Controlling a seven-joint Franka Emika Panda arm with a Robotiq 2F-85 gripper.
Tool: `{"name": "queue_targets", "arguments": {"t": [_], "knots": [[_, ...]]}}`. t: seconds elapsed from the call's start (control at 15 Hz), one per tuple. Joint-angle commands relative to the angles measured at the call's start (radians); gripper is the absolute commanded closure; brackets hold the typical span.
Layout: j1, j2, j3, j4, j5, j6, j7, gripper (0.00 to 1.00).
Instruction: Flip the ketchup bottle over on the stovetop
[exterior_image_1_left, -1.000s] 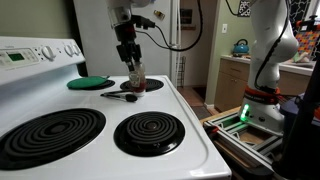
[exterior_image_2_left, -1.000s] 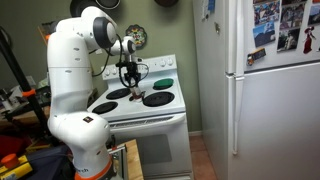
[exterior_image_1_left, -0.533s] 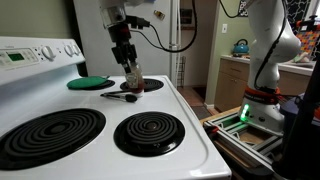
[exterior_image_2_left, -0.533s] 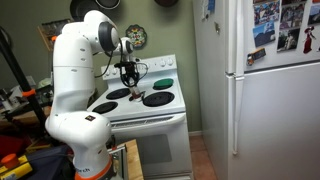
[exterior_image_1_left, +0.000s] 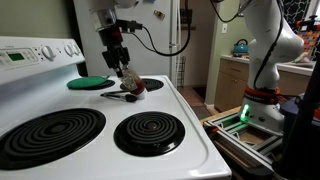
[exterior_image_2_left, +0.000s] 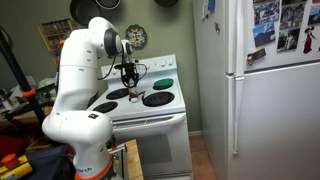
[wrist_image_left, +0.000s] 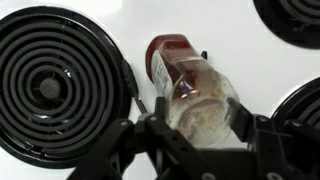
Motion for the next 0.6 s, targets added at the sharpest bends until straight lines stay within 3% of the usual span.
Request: {"name": "queue_targets", "arguments": {"t": [0.0, 0.53], "knots": [[0.057, 0.074, -0.051, 0.051, -0.012, -0.078, 0.04, 0.62], [0.047, 0.096, -0.105, 0.016, 0.013, 0.022, 0.007, 0.62]]}}
